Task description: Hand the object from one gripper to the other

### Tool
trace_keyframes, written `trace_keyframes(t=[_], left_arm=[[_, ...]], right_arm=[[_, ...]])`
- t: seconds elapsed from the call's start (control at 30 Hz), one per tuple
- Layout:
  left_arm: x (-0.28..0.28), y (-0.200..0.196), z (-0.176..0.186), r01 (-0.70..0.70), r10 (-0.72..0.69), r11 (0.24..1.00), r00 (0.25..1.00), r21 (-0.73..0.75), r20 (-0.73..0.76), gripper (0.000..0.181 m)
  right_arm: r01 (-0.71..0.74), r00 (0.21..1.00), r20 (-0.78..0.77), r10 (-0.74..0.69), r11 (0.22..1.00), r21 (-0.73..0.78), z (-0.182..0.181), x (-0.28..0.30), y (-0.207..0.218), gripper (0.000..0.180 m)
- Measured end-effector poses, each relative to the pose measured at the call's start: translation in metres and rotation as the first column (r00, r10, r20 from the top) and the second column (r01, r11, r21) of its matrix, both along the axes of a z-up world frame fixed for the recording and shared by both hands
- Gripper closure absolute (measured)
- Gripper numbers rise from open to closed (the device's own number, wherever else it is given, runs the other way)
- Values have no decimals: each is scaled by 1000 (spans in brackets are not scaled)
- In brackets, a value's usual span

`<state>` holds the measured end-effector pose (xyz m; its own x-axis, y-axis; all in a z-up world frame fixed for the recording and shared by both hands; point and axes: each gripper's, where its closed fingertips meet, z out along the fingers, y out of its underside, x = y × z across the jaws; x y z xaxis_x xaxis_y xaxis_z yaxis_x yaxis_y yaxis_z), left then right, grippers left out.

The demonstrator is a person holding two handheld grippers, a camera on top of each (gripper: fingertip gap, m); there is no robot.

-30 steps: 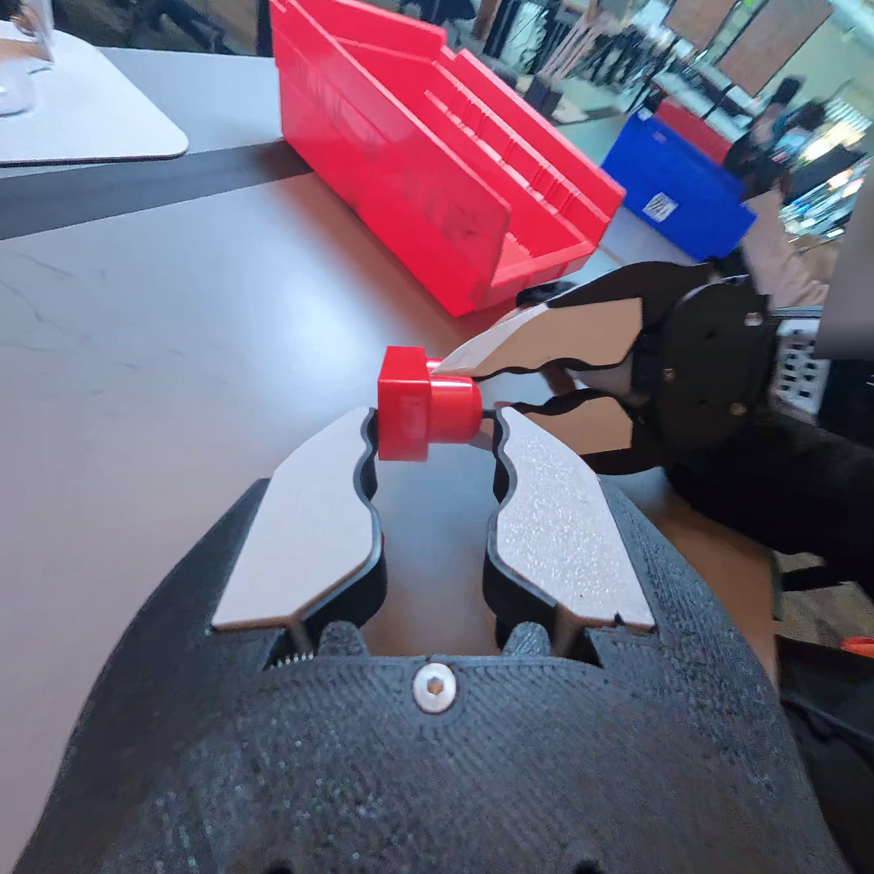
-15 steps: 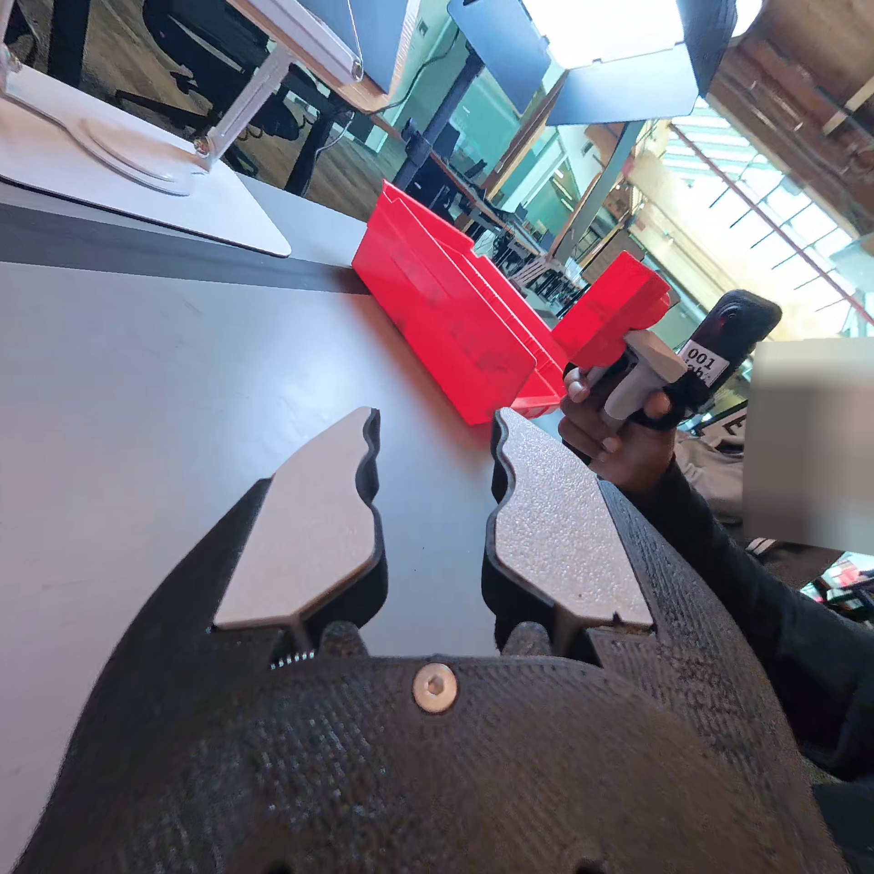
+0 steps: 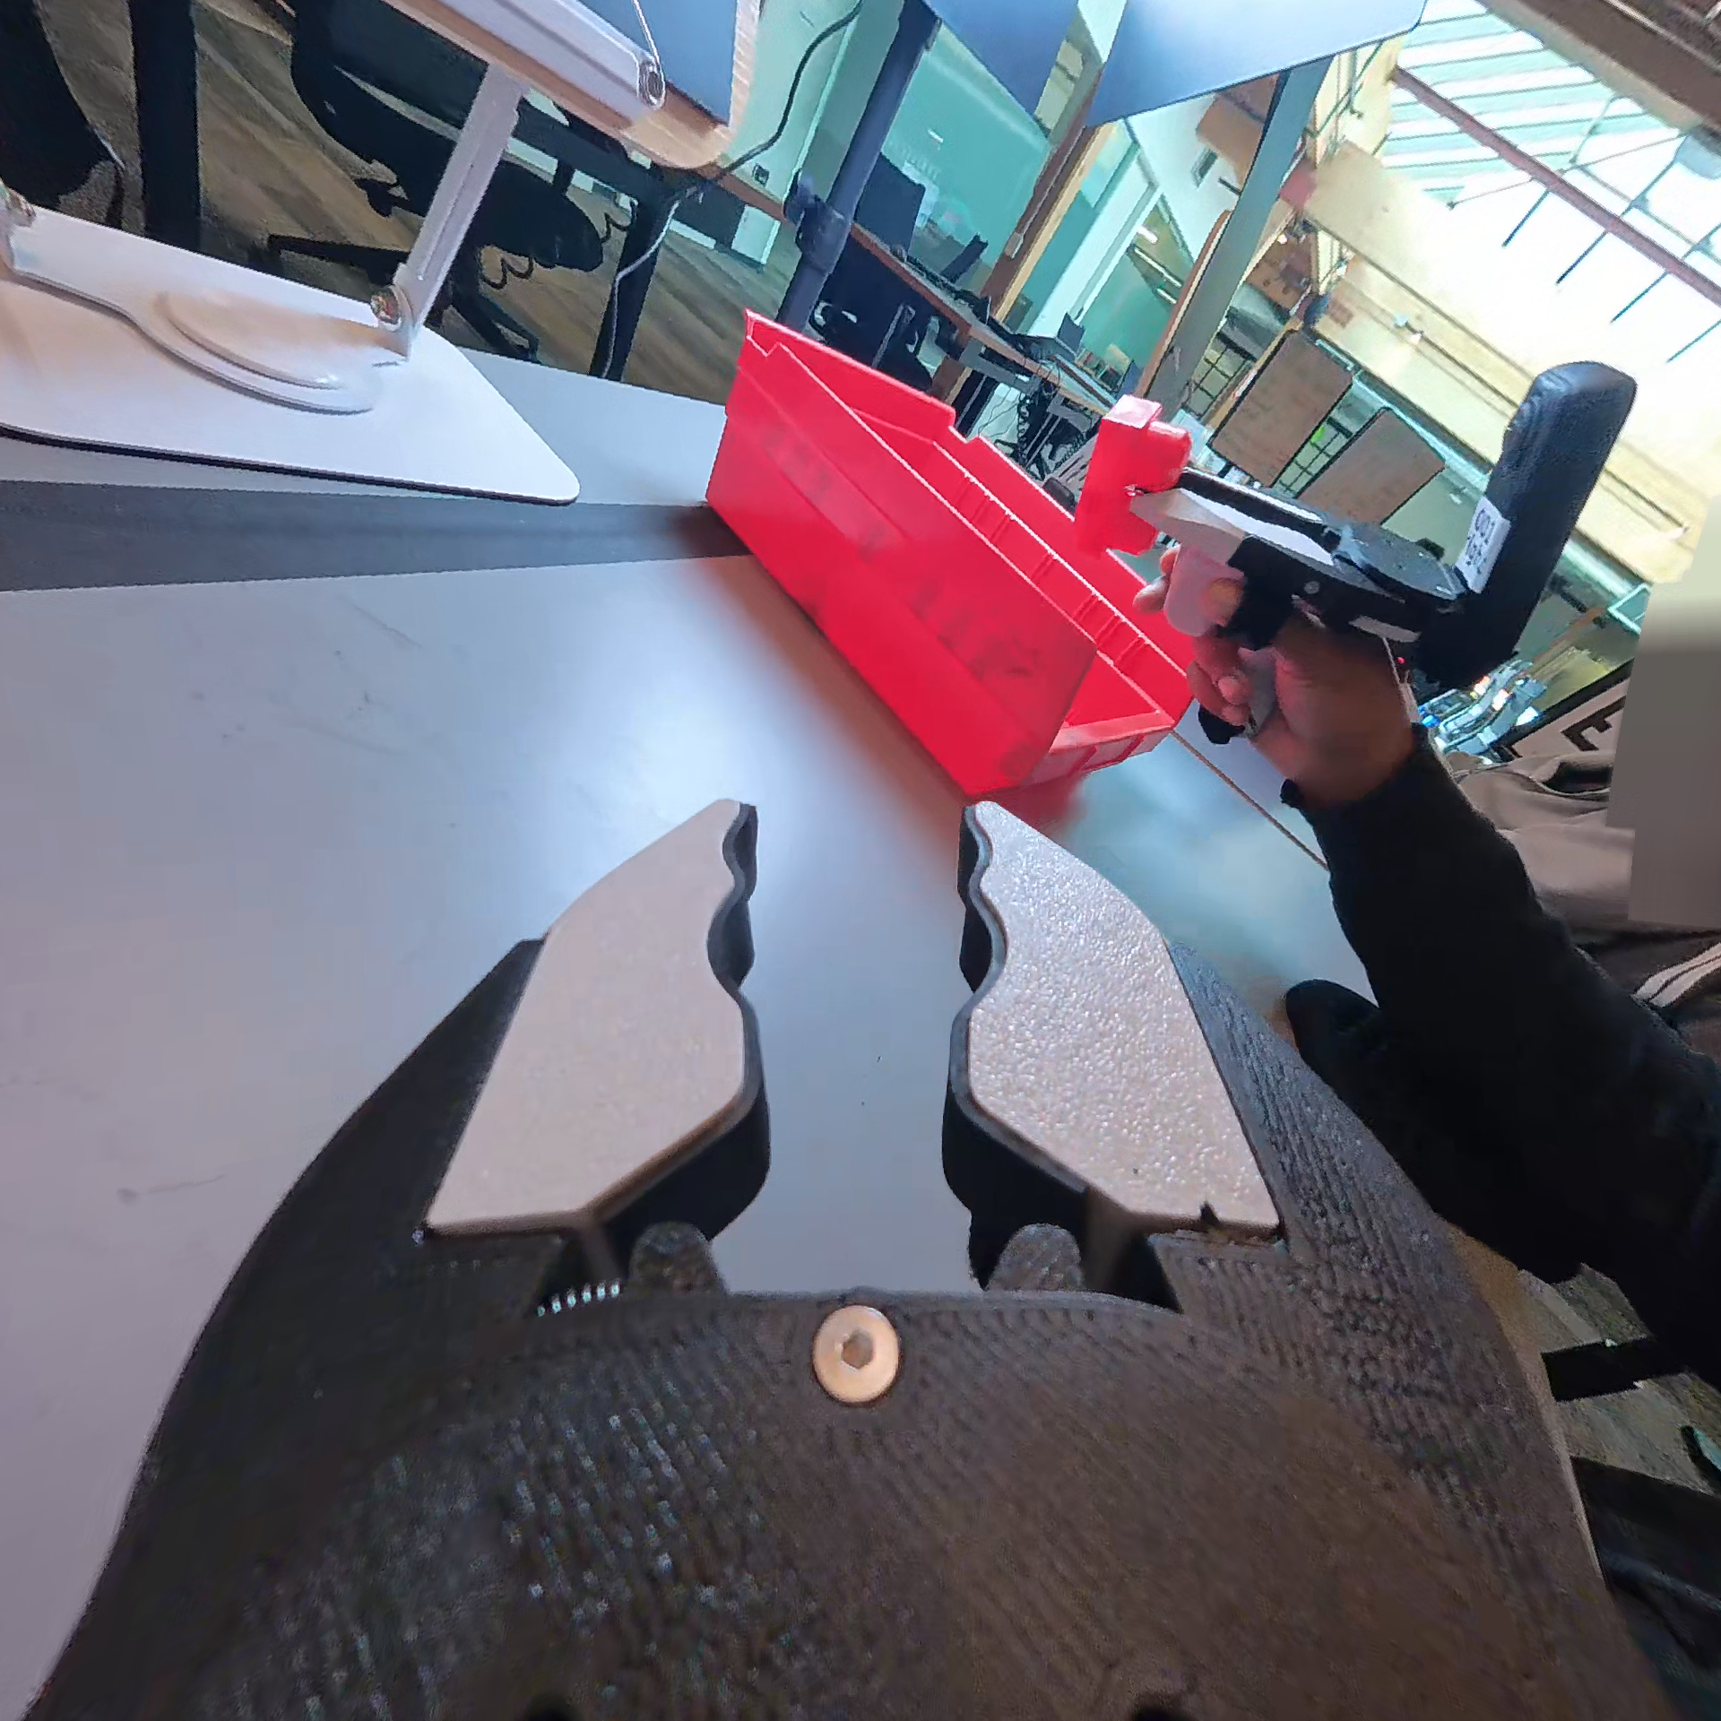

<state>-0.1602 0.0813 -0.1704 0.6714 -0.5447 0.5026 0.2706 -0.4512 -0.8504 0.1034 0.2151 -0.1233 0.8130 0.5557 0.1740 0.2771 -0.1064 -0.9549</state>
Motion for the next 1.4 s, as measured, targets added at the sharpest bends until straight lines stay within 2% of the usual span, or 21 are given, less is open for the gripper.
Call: trace_keyframes(t=[0.07,0.23,0.4,0.6,0.73,0.83,1.0,1.2,1.4], left_arm=[[1,0,-3,6,-6,1000,1000,-7,-11,139],[3,1,-8,12,-12,1000,999,-17,-34,140],[6,1,-15,19,-21,999,998,-27,-59,142],[8,1,-26,33,-38,999,991,-38,-128,143],[9,1,-30,37,-43,998,989,-44,-144,144],[13,1,-31,54,-60,997,988,-47,-140,145],[19,-4,-27,80,-85,996,983,-32,-165,146],[21,-5,-28,78,-78,997,975,-9,-208,147],[21,-6,-24,78,-71,997,974,27,-213,147]], right_arm=[[15,1000,18,-13,997,-76,-17,10,7,165],[-46,987,133,90,953,-299,-65,-1,7,165],[-38,977,176,124,904,-427,-78,-16,22,165],[-55,970,142,199,745,-665,-97,-26,23,165],[-59,932,203,299,679,-732,-115,-25,11,165],[-46,915,255,311,712,-701,-115,-27,11,165],[-9,895,367,254,832,-554,-113,-31,30,164],[-43,947,277,160,921,-388,-83,-37,46,141],[-159,974,139,181,974,-159,-29,-51,37,140]])
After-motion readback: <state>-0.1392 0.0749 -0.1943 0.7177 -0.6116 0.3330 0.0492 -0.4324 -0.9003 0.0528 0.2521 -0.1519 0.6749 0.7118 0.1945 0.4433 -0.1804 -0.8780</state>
